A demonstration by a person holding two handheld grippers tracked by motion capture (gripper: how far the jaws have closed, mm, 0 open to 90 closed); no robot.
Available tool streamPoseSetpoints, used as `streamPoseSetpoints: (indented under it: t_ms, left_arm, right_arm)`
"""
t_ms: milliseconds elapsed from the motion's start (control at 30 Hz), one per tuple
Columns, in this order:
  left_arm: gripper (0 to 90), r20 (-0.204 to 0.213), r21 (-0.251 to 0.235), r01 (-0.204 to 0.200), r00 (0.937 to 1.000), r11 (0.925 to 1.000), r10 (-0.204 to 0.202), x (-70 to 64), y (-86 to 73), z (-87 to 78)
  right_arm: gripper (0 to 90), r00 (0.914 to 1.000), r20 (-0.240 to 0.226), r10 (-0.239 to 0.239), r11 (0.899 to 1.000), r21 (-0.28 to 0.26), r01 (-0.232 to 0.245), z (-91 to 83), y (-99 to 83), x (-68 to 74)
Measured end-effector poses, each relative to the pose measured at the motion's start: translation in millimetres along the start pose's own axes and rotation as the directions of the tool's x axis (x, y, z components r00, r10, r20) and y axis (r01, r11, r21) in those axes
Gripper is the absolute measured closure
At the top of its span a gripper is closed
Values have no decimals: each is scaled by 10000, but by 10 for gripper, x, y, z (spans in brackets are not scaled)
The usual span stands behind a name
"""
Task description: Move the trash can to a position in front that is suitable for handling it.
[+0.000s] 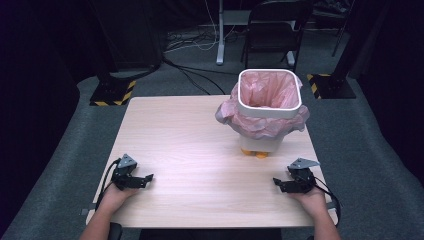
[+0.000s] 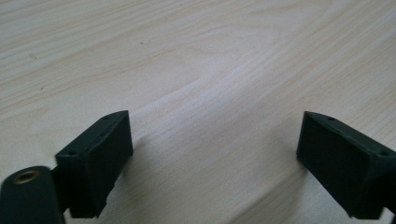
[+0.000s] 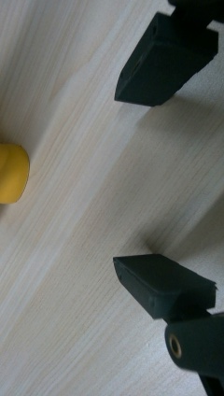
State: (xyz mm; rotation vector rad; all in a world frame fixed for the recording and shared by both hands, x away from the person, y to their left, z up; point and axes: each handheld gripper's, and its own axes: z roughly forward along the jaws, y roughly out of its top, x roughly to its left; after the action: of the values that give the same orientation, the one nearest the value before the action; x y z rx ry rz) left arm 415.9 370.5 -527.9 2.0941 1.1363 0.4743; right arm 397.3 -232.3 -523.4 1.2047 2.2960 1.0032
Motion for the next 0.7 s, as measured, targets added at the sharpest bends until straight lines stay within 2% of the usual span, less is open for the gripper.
streamPoseSetpoints:
  t_ms: [233,333,467,567,700]
  left_arm:
    - [244,19,275,99,9999,9996,-99,10,71,-17]
    - [309,359,338,274,9989,9991,-287,5,82,-48]
    - [324,491,-103,21,9988,9999,-16,-45,99,-158]
    - [329,534,-398,75,9986,9992,-54,-64,126,-232]
    - [329,484,-527,204,9987,9984,-178,-86,187,-282]
  right_arm:
    - [348,10000,55,50,9999,105,-50,-72,-34,-12]
    - [381,9998,185,113,9995,303,-119,-92,-20,-22]
    - [380,9994,227,254,9991,341,-261,-123,-26,-11]
    - [372,9986,366,370,9991,172,-376,-169,-20,-20]
    - [373,9965,573,607,9981,-127,-601,-269,23,-38]
